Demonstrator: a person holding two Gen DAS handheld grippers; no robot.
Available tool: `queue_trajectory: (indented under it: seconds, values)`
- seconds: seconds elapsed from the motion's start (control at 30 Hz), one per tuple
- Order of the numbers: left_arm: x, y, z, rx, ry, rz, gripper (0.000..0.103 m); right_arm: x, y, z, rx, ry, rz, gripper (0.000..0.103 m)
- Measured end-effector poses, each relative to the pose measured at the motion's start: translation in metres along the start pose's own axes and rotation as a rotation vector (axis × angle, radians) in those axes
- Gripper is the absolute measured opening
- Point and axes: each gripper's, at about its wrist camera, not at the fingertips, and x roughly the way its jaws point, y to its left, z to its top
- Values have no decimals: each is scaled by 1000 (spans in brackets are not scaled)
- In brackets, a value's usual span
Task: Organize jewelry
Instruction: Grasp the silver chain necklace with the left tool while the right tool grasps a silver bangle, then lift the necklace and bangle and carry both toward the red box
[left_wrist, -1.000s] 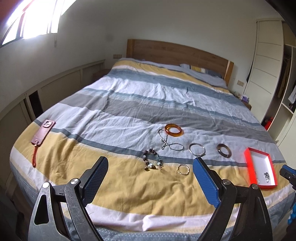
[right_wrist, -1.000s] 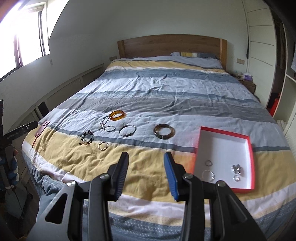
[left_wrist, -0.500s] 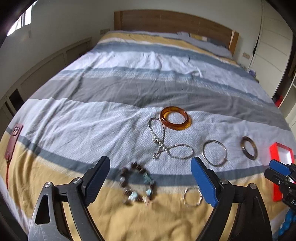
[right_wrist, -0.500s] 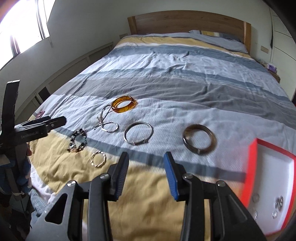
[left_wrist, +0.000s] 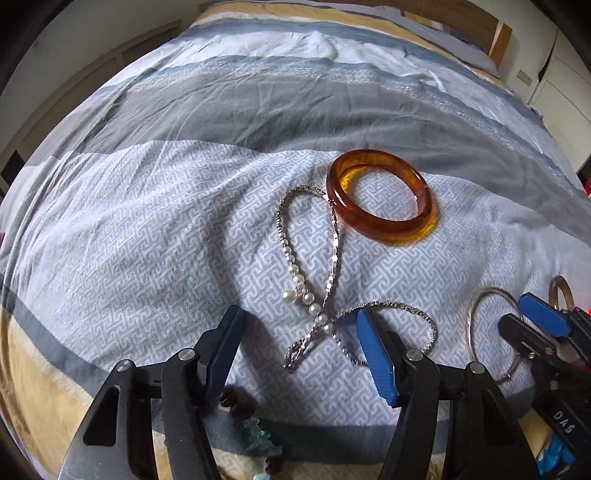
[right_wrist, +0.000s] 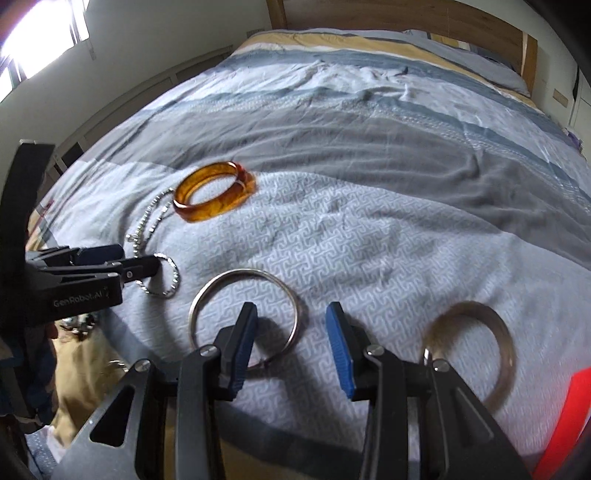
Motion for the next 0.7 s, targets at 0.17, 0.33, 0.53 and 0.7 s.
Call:
queue_trajectory:
  seconds: [0.17,0.33,0.53,0.7]
  values:
    - [7,2,5,-41,-22,-9,58,17,7,3,-45,-22,-48,15]
    - [1,3,3,-62,-93,-24,15,18,16,1,-80,-57,-70,6]
    - [-13,8,0,-79,-146,-39,14,-4,21,2,-99,-118,-76,5]
    - [-42,4,-1,-24,-201,-22,14,-32,32,4,-126,-162,-91,4]
